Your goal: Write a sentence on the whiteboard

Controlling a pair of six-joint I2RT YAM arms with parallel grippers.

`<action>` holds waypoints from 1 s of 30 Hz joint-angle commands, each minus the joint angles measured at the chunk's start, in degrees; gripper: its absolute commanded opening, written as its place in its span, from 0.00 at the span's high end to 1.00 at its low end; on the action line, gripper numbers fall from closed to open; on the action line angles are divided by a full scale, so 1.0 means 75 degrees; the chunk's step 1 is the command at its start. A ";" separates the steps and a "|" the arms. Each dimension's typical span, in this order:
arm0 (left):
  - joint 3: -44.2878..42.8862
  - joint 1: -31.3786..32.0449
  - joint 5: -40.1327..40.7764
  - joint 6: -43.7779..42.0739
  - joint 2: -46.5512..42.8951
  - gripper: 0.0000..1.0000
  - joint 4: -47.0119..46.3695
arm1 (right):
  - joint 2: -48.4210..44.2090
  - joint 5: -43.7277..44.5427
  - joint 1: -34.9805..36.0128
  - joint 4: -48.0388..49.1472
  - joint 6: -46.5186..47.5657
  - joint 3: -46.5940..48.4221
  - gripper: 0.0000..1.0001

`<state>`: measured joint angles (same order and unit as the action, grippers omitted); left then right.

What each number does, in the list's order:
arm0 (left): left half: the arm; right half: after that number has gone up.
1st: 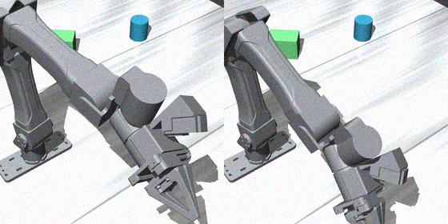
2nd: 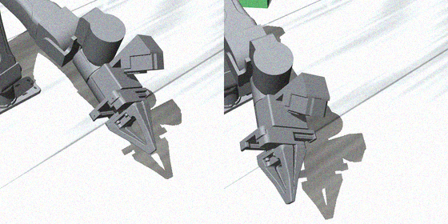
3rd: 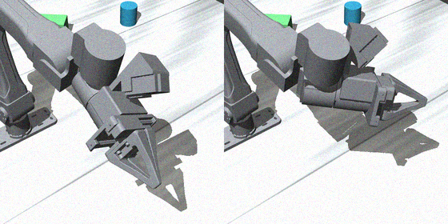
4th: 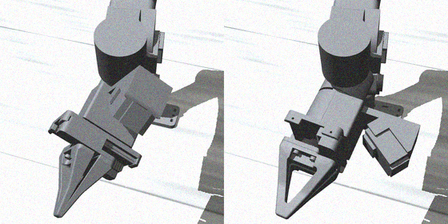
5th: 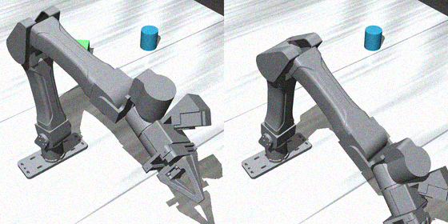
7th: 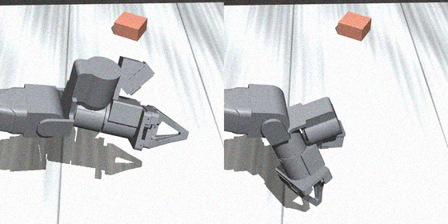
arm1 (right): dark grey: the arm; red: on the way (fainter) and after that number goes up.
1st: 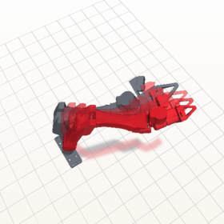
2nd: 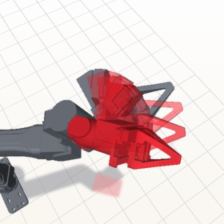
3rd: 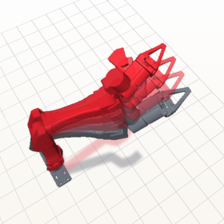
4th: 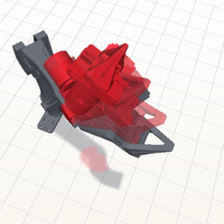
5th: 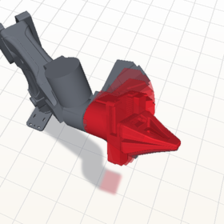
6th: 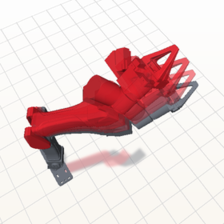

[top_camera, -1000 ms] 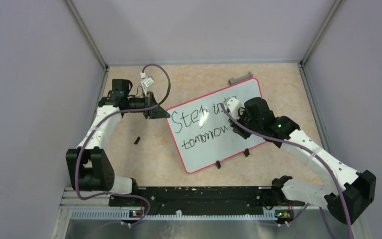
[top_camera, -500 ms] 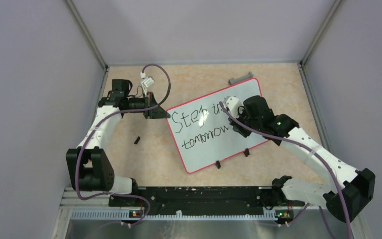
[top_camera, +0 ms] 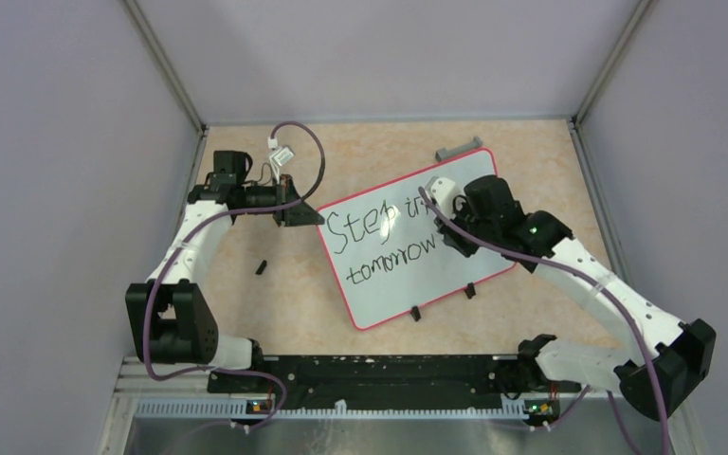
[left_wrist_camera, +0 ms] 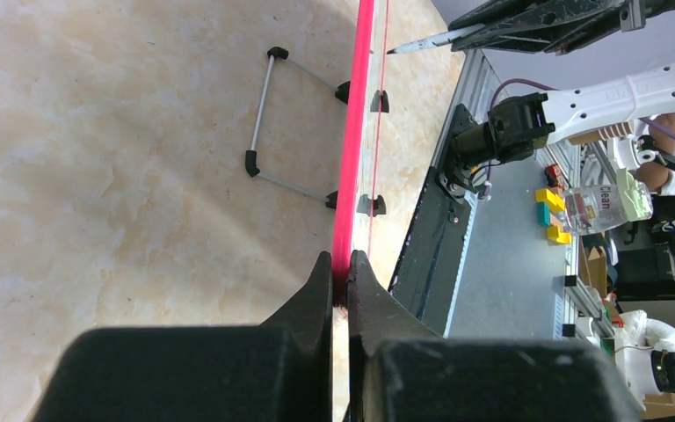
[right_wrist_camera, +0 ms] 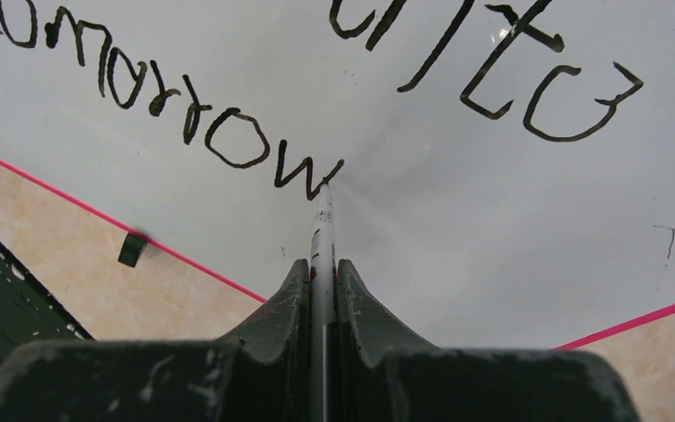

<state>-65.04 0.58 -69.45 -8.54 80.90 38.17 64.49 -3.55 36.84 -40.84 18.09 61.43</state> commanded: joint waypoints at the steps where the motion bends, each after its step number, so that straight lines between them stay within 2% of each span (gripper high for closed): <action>1: 0.0040 0.0088 0.0294 -0.0350 0.0032 1.00 0.0031 | -0.0569 -0.0279 -0.0075 -0.0584 0.0104 0.0414 1.00; 6: 0.0006 0.0096 0.0254 -0.0331 0.0029 1.00 0.0021 | -0.0734 -0.0075 -0.0259 -0.0639 0.0074 0.0136 1.00; 12: -0.0030 0.0093 0.0253 -0.0360 0.0039 1.00 0.0072 | -0.0356 -0.0329 -0.1052 -0.0316 0.0073 0.0088 1.00; 30: 0.0023 0.0096 0.0269 -0.0386 0.0004 1.00 0.0047 | -0.0117 -0.0201 -0.1092 0.0104 0.0113 -0.0070 1.00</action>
<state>-65.04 0.58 -69.63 -8.71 80.88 38.20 63.55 -5.28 28.95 -42.26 18.44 61.39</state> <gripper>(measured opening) 0.027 0.086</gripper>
